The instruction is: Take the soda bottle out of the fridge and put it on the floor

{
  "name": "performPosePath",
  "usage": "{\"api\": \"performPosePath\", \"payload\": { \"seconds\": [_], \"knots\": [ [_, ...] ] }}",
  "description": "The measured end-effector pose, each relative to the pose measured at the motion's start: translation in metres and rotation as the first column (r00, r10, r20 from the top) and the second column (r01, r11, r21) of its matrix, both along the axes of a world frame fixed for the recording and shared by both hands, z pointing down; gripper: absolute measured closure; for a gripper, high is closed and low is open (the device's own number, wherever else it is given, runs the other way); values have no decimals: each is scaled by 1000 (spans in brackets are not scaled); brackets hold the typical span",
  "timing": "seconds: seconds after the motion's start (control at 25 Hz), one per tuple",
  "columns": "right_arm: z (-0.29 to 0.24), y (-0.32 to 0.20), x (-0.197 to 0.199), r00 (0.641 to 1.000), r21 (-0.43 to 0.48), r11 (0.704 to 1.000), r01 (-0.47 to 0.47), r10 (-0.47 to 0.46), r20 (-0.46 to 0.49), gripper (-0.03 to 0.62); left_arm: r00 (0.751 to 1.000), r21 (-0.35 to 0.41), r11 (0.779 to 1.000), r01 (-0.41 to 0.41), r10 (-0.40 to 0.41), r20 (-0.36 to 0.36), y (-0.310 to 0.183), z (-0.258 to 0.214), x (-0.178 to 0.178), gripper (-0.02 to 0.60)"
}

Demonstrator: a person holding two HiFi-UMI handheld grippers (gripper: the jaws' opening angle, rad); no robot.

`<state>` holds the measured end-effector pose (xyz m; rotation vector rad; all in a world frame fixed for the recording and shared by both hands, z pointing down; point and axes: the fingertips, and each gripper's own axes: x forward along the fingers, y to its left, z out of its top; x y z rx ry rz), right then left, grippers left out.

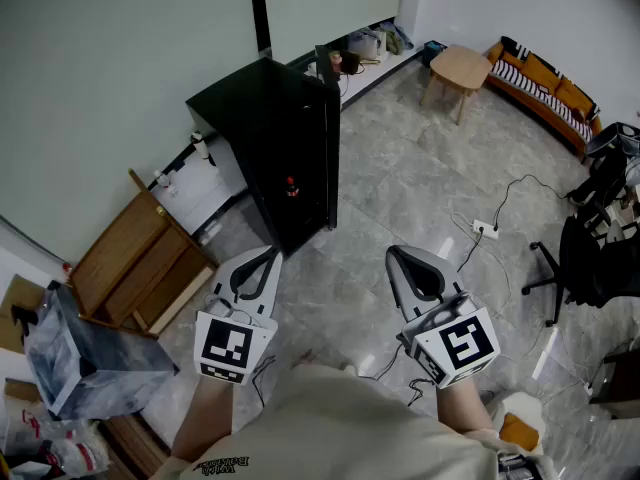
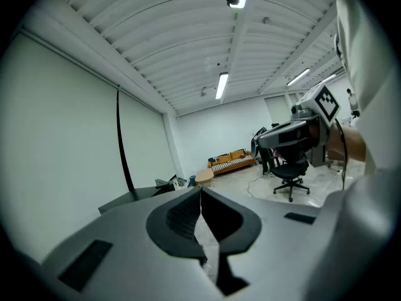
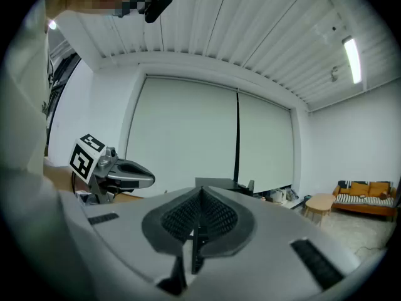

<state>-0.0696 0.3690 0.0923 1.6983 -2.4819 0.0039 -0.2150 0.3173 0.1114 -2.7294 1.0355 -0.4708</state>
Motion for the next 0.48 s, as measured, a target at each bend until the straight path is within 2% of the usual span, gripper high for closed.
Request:
{"api": "performPosePath", "payload": {
  "seconds": [0.16,0.48],
  "knots": [
    [-4,6,6,999,12,1000,-2,2,45,599,1000,-3,1000,-1,1,4,7,-1,6,574],
    [8,18,26,999,-5,1000,4,-4,46,597,1000,-9,1000,9,-9,23,22,6,26,574]
  ]
}}
